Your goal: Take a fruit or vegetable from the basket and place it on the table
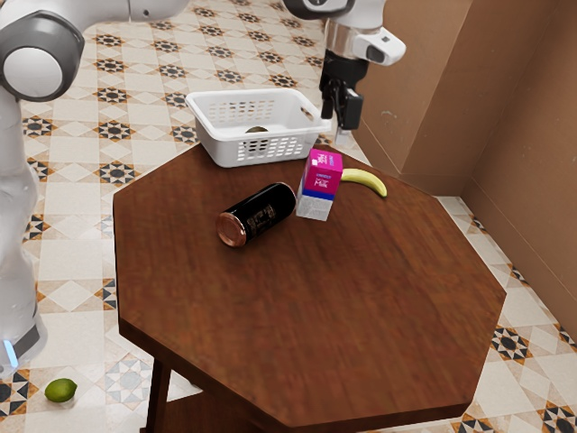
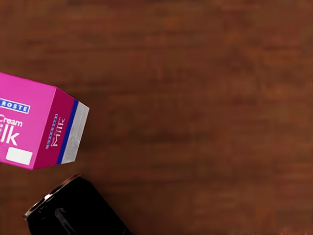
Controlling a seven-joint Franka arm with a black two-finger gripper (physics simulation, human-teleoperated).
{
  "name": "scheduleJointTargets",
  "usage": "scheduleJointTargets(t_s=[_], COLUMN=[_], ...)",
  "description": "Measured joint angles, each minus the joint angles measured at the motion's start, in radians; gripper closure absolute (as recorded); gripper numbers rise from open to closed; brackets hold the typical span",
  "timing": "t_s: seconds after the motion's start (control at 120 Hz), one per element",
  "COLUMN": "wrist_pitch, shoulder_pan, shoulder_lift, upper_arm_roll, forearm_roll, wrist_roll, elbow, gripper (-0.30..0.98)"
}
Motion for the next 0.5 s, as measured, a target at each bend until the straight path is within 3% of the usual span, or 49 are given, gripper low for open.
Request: scheduleJointTargets(t_s=[0.25, 0.425, 0.5], wrist_pitch=[-0.01, -0.017, -0.017], shoulder_pan=[0.006, -0.092, -0.078], shoulder_lift=[0.003, 0.026, 0.045], upper_arm_roll=[0.01, 0.153, 0.214], forearm_roll=[-0.009, -0.021, -0.022], wrist_roll=[0.027, 0.04, 0.044], elbow=[0.011, 0.043, 0.05], gripper=[0.0, 0.0, 0.0])
